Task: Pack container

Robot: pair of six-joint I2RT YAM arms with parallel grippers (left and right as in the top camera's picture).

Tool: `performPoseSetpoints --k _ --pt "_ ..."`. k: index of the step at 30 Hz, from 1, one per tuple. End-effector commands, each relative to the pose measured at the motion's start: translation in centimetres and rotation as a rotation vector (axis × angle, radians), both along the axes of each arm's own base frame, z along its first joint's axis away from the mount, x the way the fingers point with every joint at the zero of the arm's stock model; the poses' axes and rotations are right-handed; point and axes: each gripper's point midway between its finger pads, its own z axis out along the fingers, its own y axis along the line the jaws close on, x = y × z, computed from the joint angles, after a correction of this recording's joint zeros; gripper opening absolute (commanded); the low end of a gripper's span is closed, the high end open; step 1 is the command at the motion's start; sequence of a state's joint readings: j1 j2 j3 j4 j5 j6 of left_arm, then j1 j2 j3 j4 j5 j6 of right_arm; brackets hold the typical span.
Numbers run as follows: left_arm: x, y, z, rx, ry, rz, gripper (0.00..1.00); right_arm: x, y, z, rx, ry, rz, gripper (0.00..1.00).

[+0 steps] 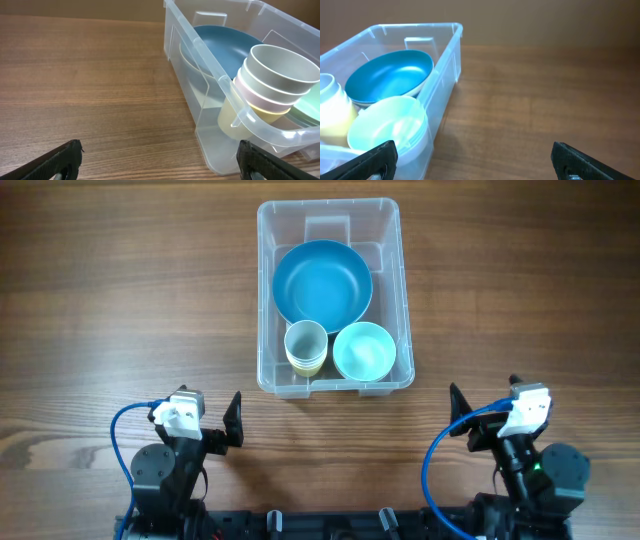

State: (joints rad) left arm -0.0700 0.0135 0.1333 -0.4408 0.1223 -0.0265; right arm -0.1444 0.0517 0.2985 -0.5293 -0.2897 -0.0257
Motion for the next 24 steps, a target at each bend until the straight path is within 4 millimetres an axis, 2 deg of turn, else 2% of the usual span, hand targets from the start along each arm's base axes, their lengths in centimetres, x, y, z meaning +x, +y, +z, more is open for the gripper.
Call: performPoseSetpoints --k 1,6,24 --pt "0.0 -0.1 0.1 0.013 -0.012 -0.013 1.0 0.2 0.5 -2.1 0.124 0.031 -0.006 1.0" --pt "0.0 -0.1 0.1 0.012 -0.012 -0.013 1.0 0.4 0.4 -5.2 0.2 0.106 -0.034 1.0" --pt "0.0 -0.1 0.1 0.013 -0.012 -0.013 1.0 0.4 0.4 -5.0 0.215 0.102 -0.041 1.0"
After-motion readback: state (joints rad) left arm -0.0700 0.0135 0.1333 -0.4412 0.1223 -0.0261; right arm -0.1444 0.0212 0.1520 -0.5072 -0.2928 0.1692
